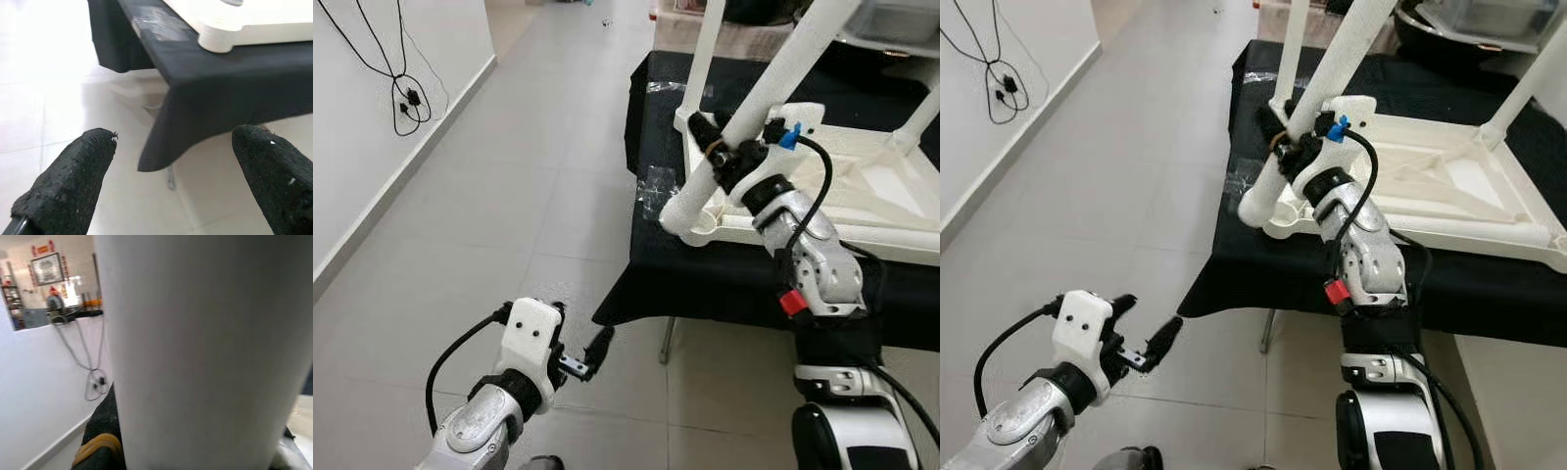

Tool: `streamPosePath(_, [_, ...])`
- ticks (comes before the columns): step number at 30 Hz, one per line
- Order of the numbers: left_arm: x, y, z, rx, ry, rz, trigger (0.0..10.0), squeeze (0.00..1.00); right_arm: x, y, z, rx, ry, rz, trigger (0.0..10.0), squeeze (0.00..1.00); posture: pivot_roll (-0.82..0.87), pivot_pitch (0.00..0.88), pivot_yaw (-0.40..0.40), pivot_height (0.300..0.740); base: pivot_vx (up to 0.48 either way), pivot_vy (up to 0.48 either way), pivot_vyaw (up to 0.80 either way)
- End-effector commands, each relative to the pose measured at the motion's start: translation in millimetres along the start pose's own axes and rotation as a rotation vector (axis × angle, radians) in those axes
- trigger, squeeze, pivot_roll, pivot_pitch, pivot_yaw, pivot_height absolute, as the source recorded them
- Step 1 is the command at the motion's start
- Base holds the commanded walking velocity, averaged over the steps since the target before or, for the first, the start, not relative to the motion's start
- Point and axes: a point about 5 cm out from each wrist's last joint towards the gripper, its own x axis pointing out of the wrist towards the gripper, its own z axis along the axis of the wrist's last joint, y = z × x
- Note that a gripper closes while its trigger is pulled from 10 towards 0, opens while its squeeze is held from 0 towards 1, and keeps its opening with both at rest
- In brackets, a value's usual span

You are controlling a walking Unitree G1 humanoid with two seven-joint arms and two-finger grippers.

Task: Building children table

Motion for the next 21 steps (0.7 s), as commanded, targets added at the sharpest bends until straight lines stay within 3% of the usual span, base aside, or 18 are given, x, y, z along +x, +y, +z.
streamPosePath(1, [-2.0, 0.0, -1, 0.004, -0.003, 0.026, 10.0, 0.0, 1.4, -0.6, 4, -0.012, -0.032, -0.02, 10.0, 0.0, 0.1, 0.087, -0.099, 0.74, 0.0, 0.0, 0.0])
streamPosePath(6, [-2.0, -0.9, 0, -0.012, -0.017, 0.056, 10.0, 0.0, 2.8, 4.8, 5, -0.006, -0.054, -0.039, 10.0, 0.0, 0.1, 0.083, -0.104, 0.74, 0.173, 0.0, 0.0])
streamPosePath(11, [-2.4, -7.8, -1, -0.018, -0.023, 0.012, 10.0, 0.0, 5.7, 8.6, 5, 0.023, -0.066, -0.035, 10.0, 0.0, 0.1, 0.085, -0.105, 0.74, 0.309, 0.0, 0.0])
streamPosePath(21, [-1.3, -12.4, -2, -0.016, -0.027, 0.023, 10.0, 0.0, 9.2, 13.9, 2, 0.027, -0.077, -0.05, 10.0, 0.0, 0.1, 0.094, -0.108, 0.74, 0.446, 0.0, 0.0])
